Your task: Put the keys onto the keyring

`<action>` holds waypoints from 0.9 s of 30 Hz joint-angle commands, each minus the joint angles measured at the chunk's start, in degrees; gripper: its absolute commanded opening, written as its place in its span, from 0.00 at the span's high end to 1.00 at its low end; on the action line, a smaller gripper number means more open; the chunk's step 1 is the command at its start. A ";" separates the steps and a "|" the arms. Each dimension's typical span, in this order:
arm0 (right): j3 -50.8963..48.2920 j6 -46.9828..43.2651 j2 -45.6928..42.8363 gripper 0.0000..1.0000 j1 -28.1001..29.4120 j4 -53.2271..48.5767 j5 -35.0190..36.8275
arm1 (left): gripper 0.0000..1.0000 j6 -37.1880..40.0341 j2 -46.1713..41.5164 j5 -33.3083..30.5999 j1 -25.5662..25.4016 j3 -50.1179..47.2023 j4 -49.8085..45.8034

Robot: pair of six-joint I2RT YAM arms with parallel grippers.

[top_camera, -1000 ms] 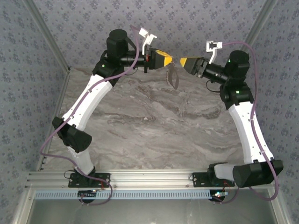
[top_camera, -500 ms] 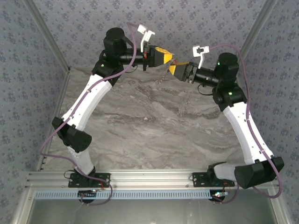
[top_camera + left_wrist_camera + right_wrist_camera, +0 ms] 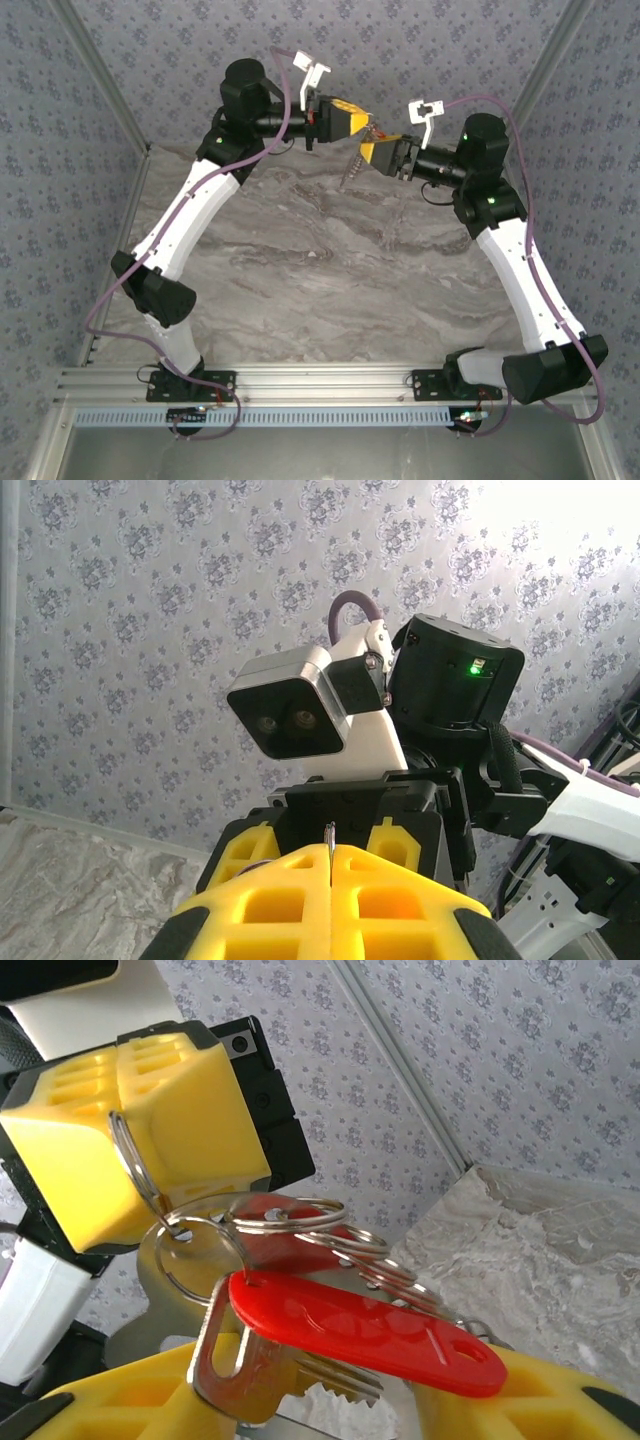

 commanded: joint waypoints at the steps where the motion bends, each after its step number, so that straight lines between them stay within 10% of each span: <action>1: 1.19 -1.06 -0.40 0.61 0.31 -1.71 -0.66 | 1.00 -0.63 -3.62 0.35 0.00 -0.71 3.64; 13: 1.11 -2.37 -1.95 1.00 -1.36 -4.33 -0.56 | 1.00 -0.28 -4.10 0.24 0.16 -1.83 3.92; 27: 2.39 -2.97 -2.53 1.00 -3.69 -5.48 -1.16 | 1.00 0.06 -4.00 0.50 0.35 -2.00 3.51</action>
